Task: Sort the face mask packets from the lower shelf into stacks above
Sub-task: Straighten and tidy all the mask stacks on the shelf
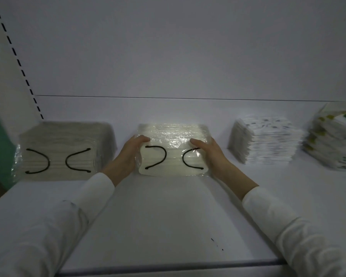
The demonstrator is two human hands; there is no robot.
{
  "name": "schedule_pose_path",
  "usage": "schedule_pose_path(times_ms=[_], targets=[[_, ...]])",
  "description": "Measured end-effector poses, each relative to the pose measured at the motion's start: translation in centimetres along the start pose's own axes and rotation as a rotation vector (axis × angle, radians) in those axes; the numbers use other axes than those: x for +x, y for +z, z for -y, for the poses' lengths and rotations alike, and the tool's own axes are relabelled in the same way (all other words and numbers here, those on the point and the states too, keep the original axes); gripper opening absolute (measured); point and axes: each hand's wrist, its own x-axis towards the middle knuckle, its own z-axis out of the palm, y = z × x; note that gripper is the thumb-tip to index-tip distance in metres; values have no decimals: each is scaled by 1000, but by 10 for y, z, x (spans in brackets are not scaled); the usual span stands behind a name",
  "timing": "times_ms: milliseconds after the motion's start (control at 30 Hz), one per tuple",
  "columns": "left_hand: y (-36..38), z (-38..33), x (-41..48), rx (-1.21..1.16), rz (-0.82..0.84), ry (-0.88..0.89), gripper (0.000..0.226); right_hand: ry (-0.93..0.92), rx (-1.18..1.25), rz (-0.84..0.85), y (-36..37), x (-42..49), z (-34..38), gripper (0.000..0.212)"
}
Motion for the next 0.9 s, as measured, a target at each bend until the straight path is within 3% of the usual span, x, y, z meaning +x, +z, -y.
schedule_pose_path(times_ms=[100, 167, 267, 433, 700, 767, 833, 900], targets=[[-1, 0, 1, 28, -11, -6, 41, 25, 11, -33, 1, 0, -1, 73], [-2, -1, 1, 4, 4, 19, 30, 43, 49, -51, -2, 3, 1, 77], [-4, 0, 10, -70, 29, 9, 38, 70, 86, -24, -4, 6, 7, 76], [1, 0, 17, -135, 51, -16, 50, 110, 123, 27, -1, 8, 12, 36], [-5, -2, 19, -90, 35, -29, 44, 84, 84, -55, -5, 16, 5, 84], [-8, 2, 18, -78, 40, -33, 46, 90, 92, -65, -4, 9, 6, 79], [-6, 7, 14, -90, 49, -33, 46, 105, 112, -61, 0, 3, 4, 60], [-2, 9, 10, -94, 44, -67, 47, 139, 133, -39, 5, -3, 3, 61]])
